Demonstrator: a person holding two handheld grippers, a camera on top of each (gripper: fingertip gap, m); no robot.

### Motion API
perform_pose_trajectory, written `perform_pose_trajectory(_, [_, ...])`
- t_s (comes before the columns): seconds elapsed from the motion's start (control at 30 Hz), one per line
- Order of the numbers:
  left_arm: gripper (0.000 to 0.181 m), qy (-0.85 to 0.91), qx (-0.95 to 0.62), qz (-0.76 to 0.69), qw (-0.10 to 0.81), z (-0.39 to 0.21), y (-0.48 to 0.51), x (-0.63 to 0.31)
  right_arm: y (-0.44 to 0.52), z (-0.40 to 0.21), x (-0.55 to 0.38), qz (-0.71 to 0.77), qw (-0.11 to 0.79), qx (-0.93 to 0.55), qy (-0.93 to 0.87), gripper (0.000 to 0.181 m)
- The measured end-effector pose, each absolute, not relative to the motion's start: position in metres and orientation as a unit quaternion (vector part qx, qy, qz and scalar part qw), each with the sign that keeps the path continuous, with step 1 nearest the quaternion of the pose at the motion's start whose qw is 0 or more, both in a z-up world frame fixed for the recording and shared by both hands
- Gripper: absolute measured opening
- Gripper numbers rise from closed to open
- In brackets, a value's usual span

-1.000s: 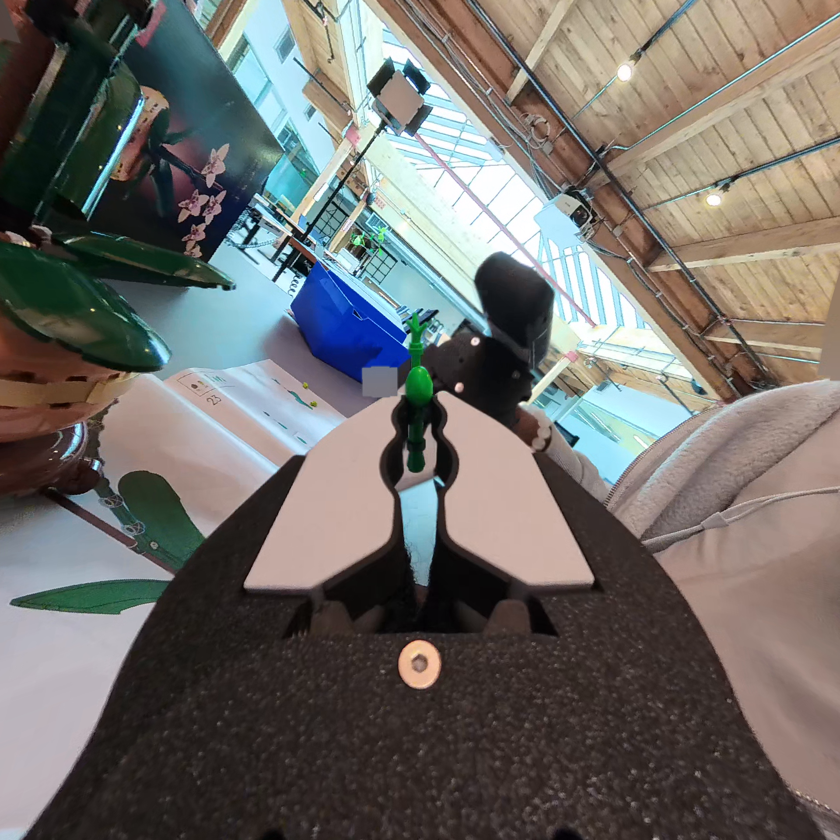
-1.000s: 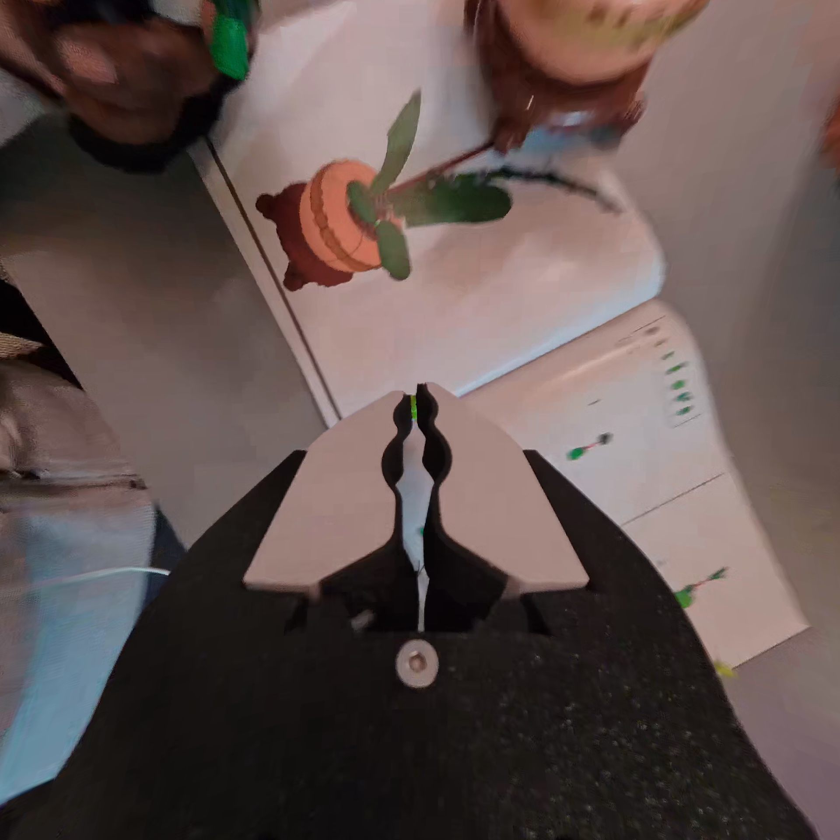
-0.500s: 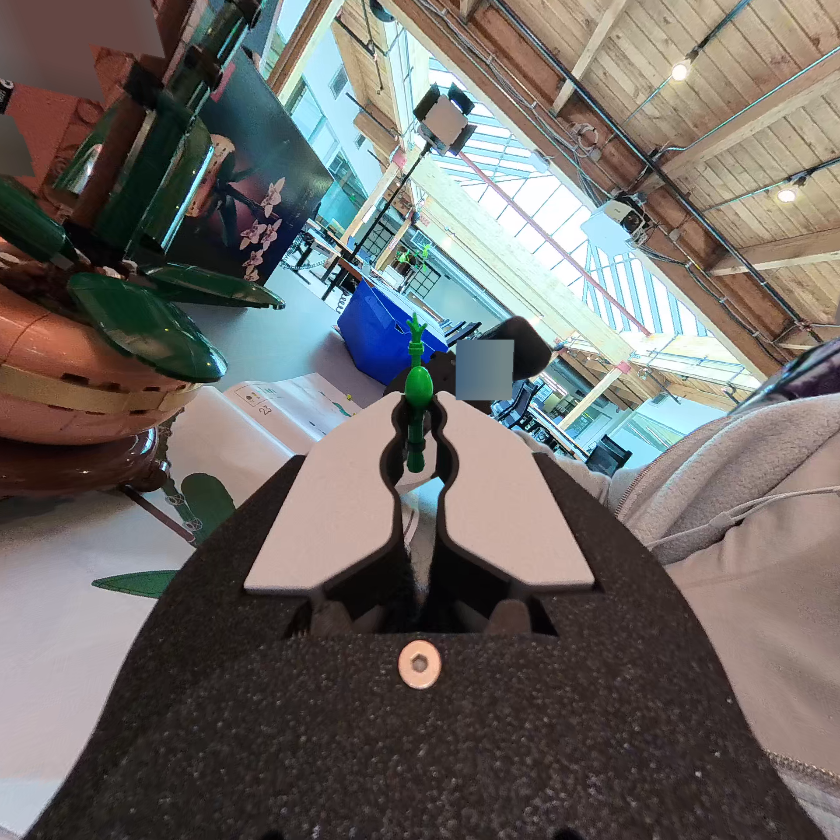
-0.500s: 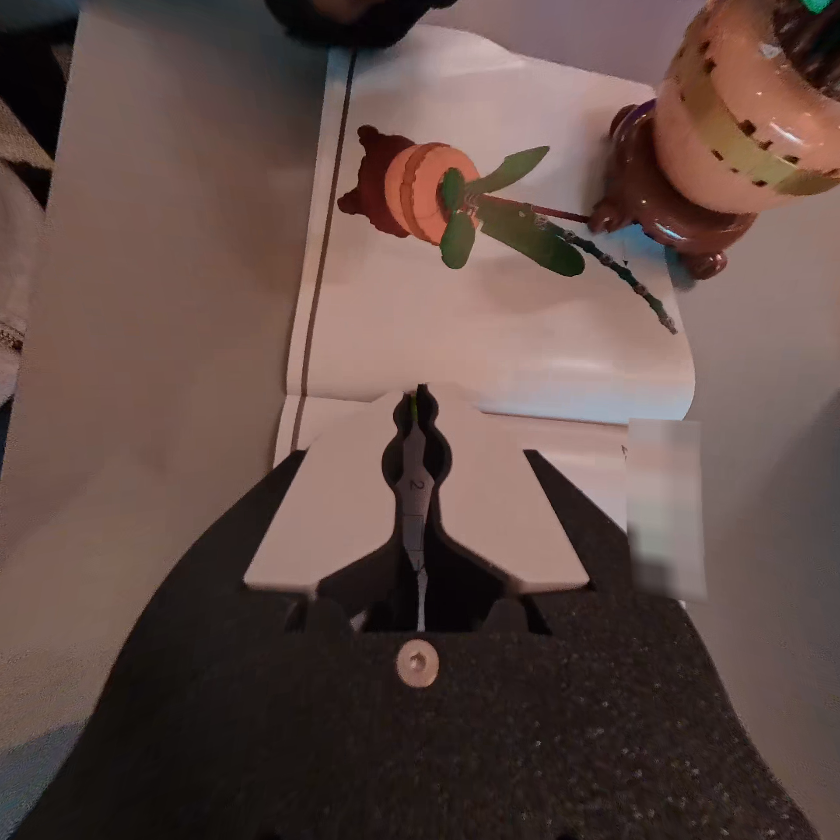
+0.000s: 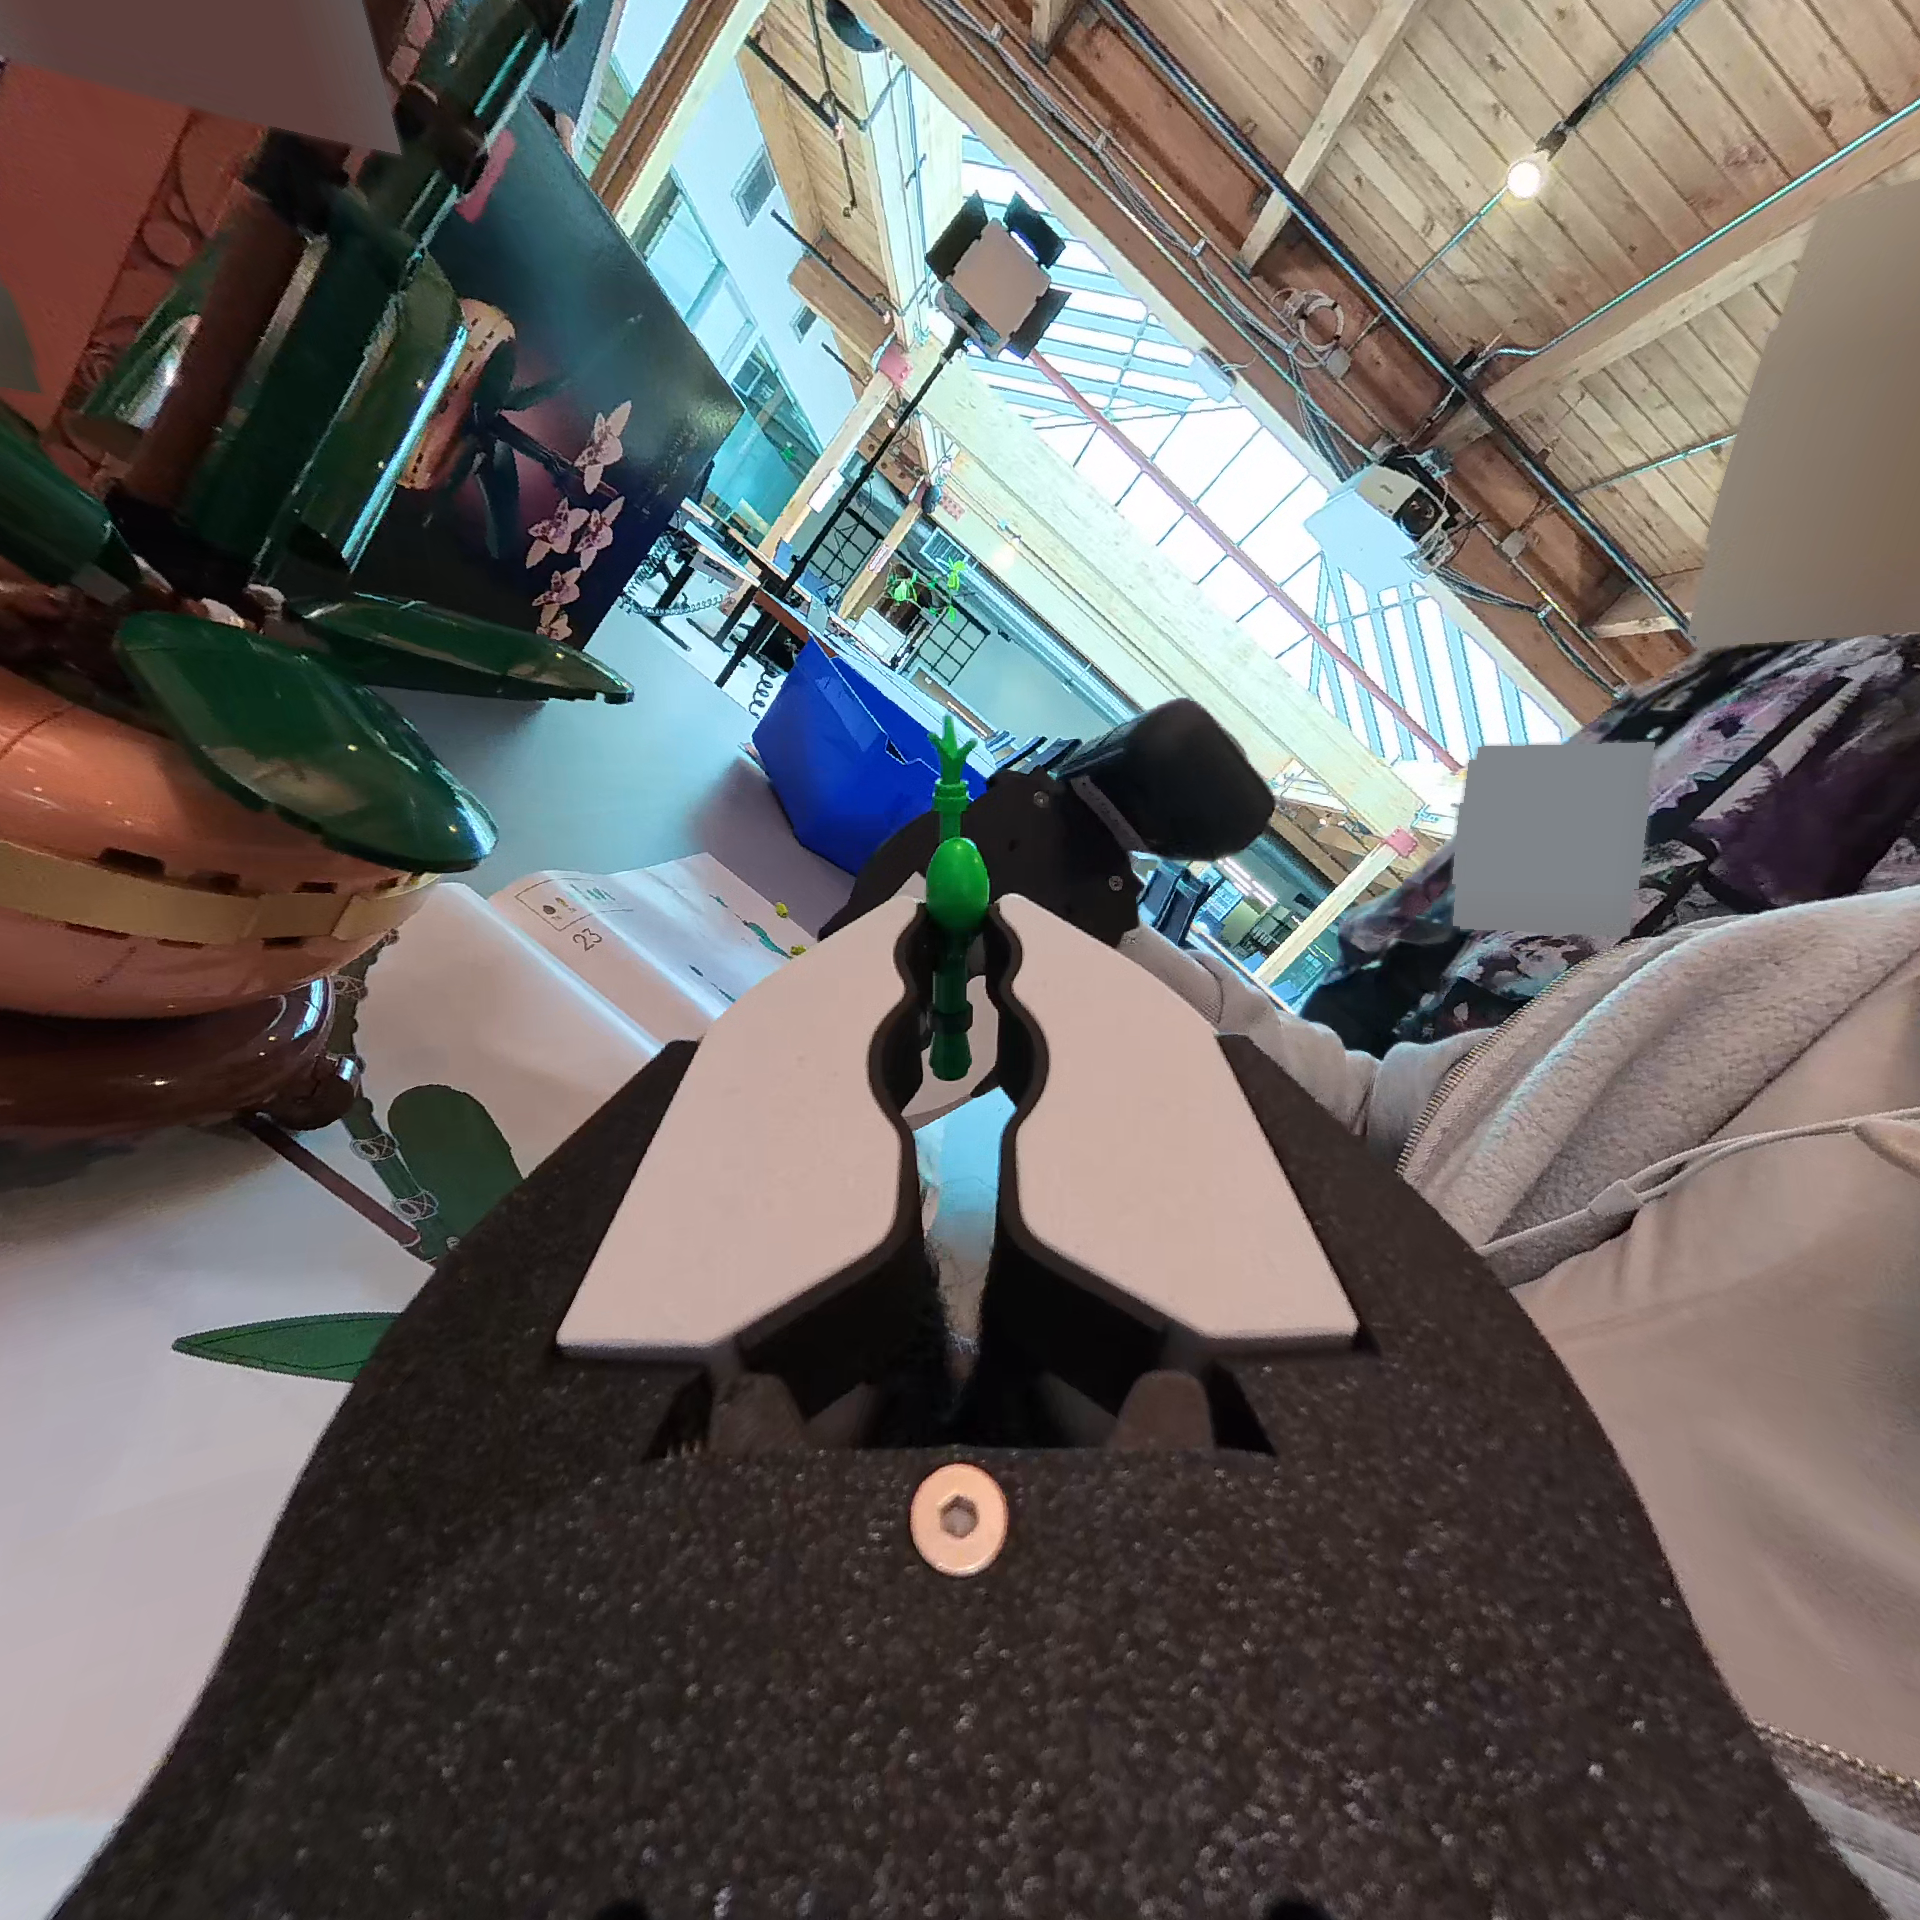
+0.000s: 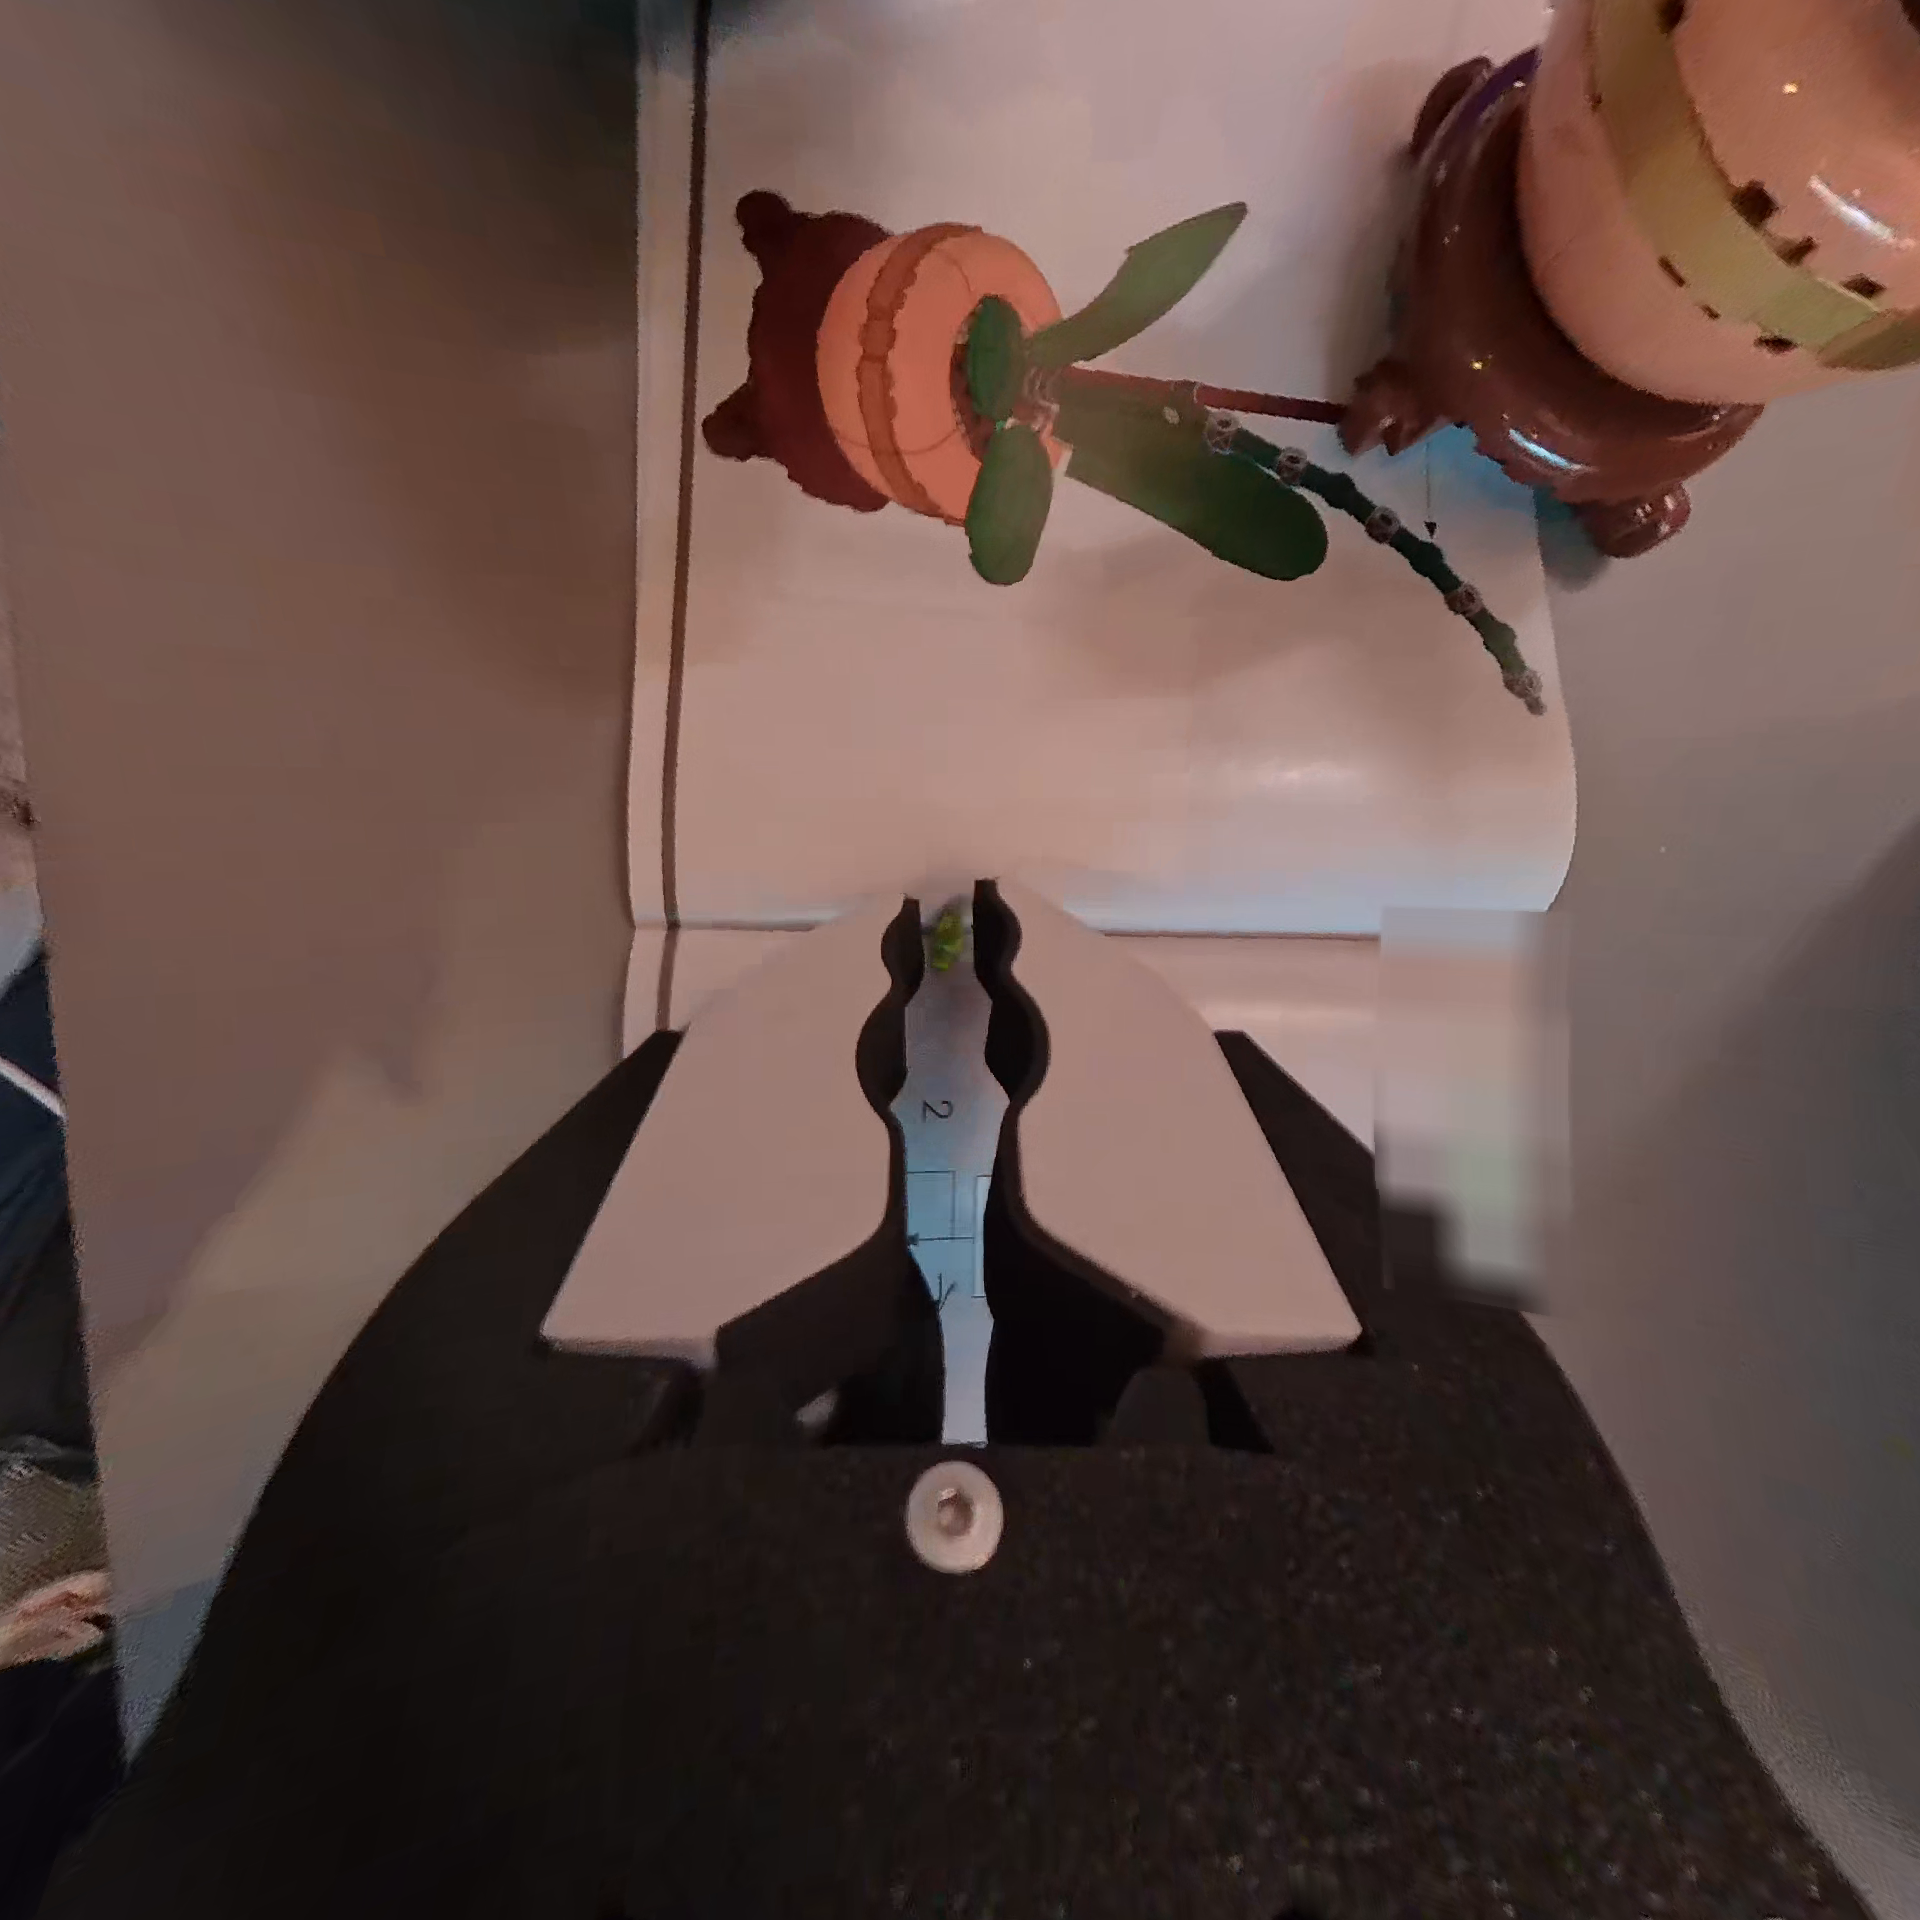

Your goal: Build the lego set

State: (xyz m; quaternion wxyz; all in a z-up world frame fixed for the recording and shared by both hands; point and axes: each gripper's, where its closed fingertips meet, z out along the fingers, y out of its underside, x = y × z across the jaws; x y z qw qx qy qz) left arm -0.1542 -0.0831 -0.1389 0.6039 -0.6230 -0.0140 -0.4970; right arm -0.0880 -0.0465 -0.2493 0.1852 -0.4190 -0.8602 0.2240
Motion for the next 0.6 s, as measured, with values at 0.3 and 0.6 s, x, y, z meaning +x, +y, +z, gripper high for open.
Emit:
perform_pose_trajectory(0.3, [0.008, -0.015, -0.615, -0.509, 0.601, -0.137, -0.084, -0.153, -0.044, -0.240, -0.077, 0.190, 0.125, -0.610, -0.759, 0.008])
perform_pose_trajectory(0.6, [0.008, -0.013, -0.614, -0.515, 0.598, -0.137, -0.085, -0.152, -0.039, -0.247, -0.083, 0.092, 0.100, -0.615, -0.777, 0.008])
